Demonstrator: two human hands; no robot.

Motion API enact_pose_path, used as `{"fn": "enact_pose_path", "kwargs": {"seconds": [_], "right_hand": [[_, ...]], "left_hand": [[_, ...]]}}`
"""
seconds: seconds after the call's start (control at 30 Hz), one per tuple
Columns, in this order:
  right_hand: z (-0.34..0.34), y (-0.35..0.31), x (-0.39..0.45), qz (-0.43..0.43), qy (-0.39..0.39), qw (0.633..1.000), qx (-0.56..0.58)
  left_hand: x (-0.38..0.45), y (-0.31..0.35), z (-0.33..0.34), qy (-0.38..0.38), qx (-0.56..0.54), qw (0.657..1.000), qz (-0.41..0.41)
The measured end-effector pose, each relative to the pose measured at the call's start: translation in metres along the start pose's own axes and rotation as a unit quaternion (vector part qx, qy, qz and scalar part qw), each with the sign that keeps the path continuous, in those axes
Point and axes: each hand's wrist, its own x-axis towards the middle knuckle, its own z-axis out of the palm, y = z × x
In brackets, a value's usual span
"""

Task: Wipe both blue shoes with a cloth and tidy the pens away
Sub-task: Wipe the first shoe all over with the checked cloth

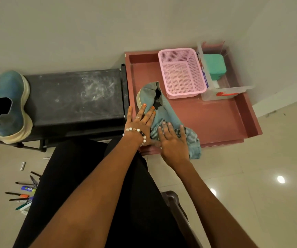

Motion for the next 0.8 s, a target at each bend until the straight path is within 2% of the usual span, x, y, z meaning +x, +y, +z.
{"fn": "enact_pose_path", "kwargs": {"seconds": [0.1, 0.23, 0.37, 0.57, 0.7, 0.8], "right_hand": [[-0.006, 0.006, 0.007, 0.001, -0.005, 0.999, -0.048], [-0.025, 0.000, 0.043, 0.022, 0.010, 0.994, -0.106], [-0.013, -0.006, 0.038, 0.052, 0.005, 0.994, -0.099], [-0.009, 0.001, -0.009, 0.003, -0.019, 0.995, -0.095], [-0.025, 0.003, 0.039, 0.014, 0.012, 0.992, -0.126], [-0.030, -0.004, 0.062, 0.042, 0.011, 0.993, -0.111]], "left_hand": [[0.000, 0.007, 0.003, 0.003, 0.035, 0.999, -0.028], [-0.001, 0.009, 0.000, -0.004, 0.030, 0.999, -0.034], [-0.001, 0.009, -0.001, -0.012, 0.024, 0.999, -0.034], [0.000, 0.009, 0.003, -0.003, 0.013, 0.999, -0.035], [0.001, 0.008, -0.001, -0.032, 0.027, 0.999, -0.021], [0.002, 0.006, 0.000, -0.021, 0.014, 1.000, -0.018]]}}
